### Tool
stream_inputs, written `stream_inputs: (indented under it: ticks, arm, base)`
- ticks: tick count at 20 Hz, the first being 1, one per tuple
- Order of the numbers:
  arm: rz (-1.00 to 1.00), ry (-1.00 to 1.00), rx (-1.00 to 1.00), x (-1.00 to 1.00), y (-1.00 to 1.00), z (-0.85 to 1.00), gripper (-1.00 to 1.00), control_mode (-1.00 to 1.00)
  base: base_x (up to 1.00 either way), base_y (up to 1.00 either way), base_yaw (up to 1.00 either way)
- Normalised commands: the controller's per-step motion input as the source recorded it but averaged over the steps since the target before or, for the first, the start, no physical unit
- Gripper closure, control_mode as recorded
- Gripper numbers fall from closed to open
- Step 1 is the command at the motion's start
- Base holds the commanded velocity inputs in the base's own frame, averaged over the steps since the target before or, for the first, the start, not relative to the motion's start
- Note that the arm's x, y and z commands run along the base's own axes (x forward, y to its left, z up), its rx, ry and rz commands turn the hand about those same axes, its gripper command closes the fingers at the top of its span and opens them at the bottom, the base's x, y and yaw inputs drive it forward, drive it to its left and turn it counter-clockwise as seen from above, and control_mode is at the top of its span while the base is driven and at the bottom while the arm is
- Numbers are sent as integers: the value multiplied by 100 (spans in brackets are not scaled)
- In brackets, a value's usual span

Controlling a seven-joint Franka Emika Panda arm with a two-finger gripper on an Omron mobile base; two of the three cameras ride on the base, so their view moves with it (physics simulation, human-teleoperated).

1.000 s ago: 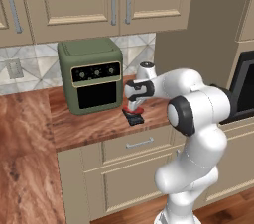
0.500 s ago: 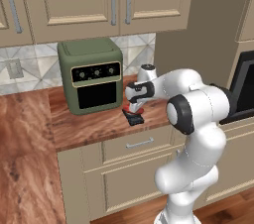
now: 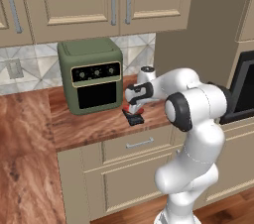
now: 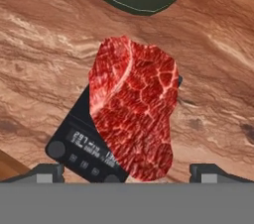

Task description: Take the steak from the fridge and place it on the digital scale on the counter by the fridge. Wait a few seconds for a reading, then move it to the plate on the dining counter.

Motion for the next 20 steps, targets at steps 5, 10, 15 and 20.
stream_inputs:
  ticks: [5, 10, 15, 20]
  arm:
    - [0, 0, 0, 14, 0, -7, -100, -100]
    - [0, 0, 0, 0, 0, -2, -100, -100]
    - [0, -1, 0, 0, 0, 0, -100, -100]
    - [0, -1, 0, 0, 0, 0, -100, -100]
  base:
    - [0, 0, 0]
    - [0, 0, 0]
    - [0, 0, 0]
    - [0, 0, 0]
